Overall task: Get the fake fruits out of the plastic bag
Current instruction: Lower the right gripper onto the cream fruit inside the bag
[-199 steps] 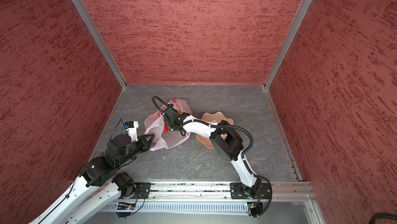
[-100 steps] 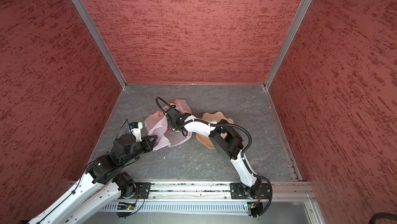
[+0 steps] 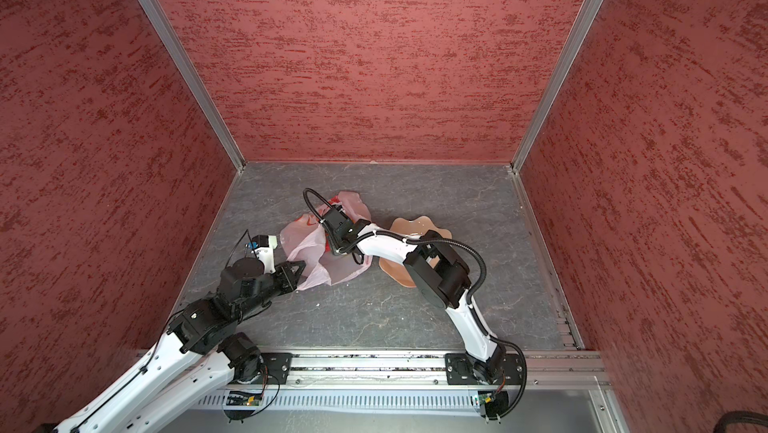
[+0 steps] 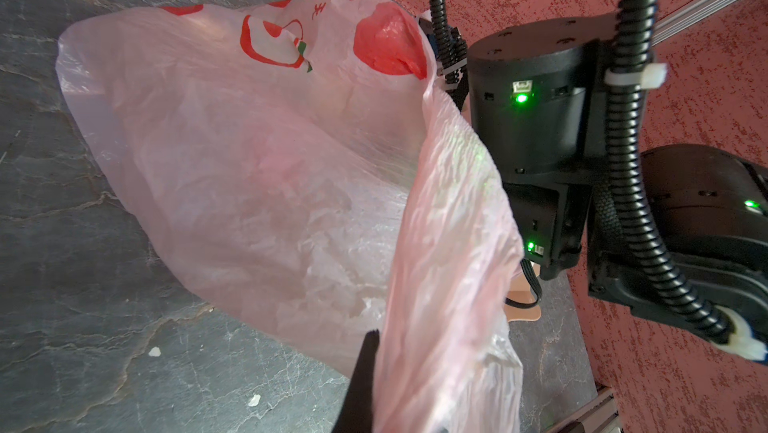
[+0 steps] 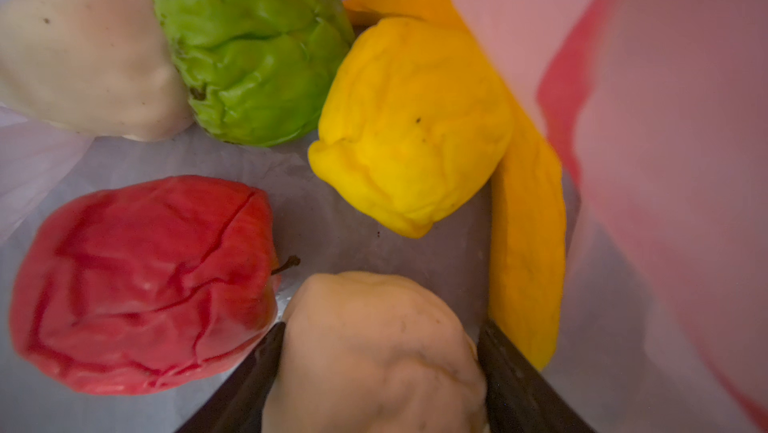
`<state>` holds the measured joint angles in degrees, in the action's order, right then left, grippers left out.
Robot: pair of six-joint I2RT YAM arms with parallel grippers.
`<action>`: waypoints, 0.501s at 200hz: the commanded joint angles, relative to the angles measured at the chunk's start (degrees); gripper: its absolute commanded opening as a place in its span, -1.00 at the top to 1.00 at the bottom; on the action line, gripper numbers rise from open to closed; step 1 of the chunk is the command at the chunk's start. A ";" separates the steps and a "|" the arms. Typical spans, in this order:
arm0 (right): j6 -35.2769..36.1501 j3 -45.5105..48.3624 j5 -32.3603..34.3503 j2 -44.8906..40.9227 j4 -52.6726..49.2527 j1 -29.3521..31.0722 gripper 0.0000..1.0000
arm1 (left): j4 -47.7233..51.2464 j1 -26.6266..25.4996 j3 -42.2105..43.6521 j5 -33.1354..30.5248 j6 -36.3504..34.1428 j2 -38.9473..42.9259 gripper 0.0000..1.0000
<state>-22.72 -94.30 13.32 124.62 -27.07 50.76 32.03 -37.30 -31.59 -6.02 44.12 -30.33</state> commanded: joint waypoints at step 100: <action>-0.09 5.62 -2.09 -4.52 1.95 0.16 0.32 | 9.49 0.65 -2.03 -2.55 1.73 -0.59 0.86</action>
<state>-22.74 -90.63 12.67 122.69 -23.83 50.74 35.79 -36.97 -31.75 -6.46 44.58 -30.94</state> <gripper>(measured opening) 0.670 0.070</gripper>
